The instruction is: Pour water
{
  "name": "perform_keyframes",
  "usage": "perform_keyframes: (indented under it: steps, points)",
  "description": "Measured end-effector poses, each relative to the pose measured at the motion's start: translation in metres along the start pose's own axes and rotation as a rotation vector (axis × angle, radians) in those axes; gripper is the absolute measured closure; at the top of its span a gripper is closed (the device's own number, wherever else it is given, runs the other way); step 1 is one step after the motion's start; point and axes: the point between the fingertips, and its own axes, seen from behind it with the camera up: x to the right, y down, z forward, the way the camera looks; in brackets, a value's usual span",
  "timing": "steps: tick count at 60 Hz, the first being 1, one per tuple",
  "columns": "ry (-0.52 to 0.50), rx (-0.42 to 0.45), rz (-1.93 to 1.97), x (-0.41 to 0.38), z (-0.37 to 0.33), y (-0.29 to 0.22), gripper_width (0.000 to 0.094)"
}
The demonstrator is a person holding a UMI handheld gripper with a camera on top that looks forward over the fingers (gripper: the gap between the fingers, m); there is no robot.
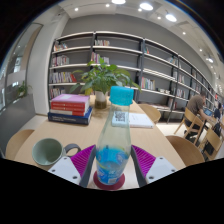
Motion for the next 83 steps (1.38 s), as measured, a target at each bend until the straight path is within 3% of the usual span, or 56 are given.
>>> perform_keyframes:
  steps: [22, 34, 63, 83]
  points:
    - [0.014, -0.242, 0.003, -0.019, -0.099, 0.086, 0.023]
    - [0.002, -0.287, 0.045, -0.057, -0.177, 0.088, 0.023]
    - [-0.035, -0.079, 0.095, -0.107, -0.267, -0.059, 0.0229]
    - [-0.024, -0.03, 0.085, -0.105, -0.29, -0.094, 0.023]
